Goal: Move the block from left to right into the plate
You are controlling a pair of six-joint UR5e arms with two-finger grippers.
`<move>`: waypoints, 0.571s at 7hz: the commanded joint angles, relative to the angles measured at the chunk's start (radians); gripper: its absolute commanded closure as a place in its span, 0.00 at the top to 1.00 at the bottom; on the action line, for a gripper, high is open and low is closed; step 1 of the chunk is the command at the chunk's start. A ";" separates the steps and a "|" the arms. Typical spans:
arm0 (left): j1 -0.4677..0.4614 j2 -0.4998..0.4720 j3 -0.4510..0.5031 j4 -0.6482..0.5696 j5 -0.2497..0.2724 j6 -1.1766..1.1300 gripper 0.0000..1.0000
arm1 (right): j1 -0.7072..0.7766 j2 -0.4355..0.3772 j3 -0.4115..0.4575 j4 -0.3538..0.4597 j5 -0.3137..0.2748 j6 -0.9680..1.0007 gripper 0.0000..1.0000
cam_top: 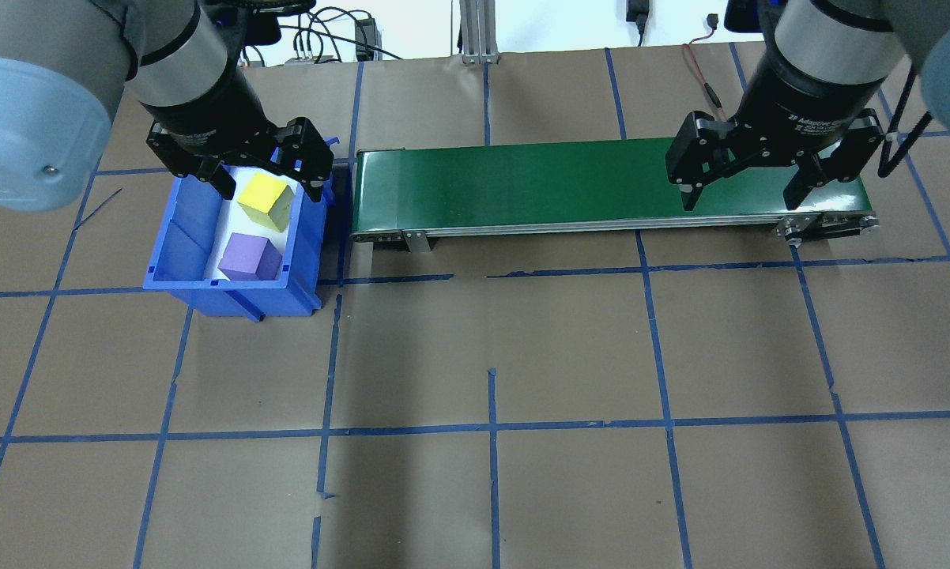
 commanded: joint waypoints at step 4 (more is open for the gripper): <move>0.148 -0.010 -0.007 0.027 0.013 0.185 1.00 | 0.000 0.000 0.000 0.000 0.000 0.002 1.00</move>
